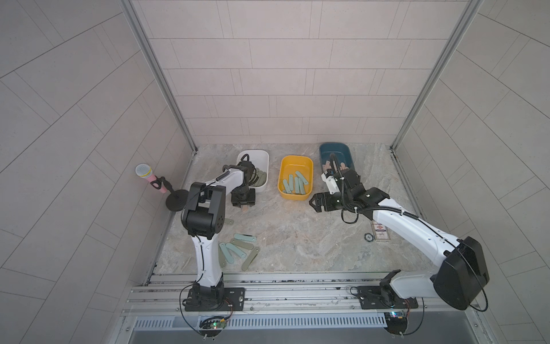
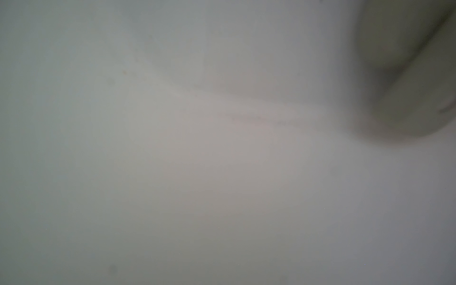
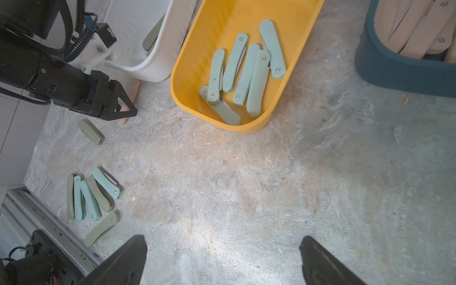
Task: Place the fruit knives into the storage box by color
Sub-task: Pick up the fruit knife from the center of the board.
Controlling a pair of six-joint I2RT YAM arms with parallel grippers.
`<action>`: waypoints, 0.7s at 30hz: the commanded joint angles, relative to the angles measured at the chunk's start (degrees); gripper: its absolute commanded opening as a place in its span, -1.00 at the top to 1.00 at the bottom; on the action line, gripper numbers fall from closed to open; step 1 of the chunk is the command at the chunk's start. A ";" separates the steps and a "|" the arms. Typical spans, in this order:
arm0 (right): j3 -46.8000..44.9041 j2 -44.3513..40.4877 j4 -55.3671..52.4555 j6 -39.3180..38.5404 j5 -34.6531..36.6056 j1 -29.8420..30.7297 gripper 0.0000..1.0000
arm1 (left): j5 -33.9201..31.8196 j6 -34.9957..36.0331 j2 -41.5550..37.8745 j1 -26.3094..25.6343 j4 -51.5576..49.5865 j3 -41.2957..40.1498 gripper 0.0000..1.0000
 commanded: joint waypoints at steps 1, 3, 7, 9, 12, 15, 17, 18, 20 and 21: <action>-0.84 -1.60 -1.61 0.01 0.85 -0.57 -1.00 | -0.39 0.19 0.19 -0.53 -3.08 -1.18 0.25; -0.82 -1.62 -1.55 -0.07 0.83 -0.75 -0.99 | -0.77 0.40 -1.64 -0.47 -3.24 -2.90 0.41; -0.39 -1.10 -1.67 0.32 0.31 -0.74 -1.00 | 0.64 0.33 -6.30 -0.51 -4.29 -5.67 0.68; -0.32 -0.87 -1.75 0.96 -0.02 -0.69 -1.00 | 2.89 0.26 -9.63 -0.77 -4.43 -7.39 0.81; 0.71 -0.03 -2.40 2.76 -0.32 -0.60 -1.00 | 7.43 0.60 -16.34 -1.86 -4.61 -10.04 0.95; 2.53 1.96 -2.89 5.40 -1.27 -0.28 -1.00 | 11.21 1.11 -22.98 -4.42 -4.10 -12.55 1.00; 4.05 3.36 -2.57 7.15 -2.43 0.57 -1.00 | 13.50 1.02 -26.29 -6.40 -3.93 -14.05 1.00; 4.69 3.91 -2.21 8.07 -2.78 1.00 -0.99 | 14.90 1.02 -27.74 -7.51 -3.24 -14.92 1.00; 6.29 5.13 -0.90 10.36 -3.94 1.98 -0.97 | 17.74 0.93 -30.65 -10.79 -0.51 -16.96 1.00; 6.95 5.67 -0.27 11.59 -4.26 2.35 -0.95 | 18.86 0.78 -31.60 -12.33 0.73 -17.63 1.00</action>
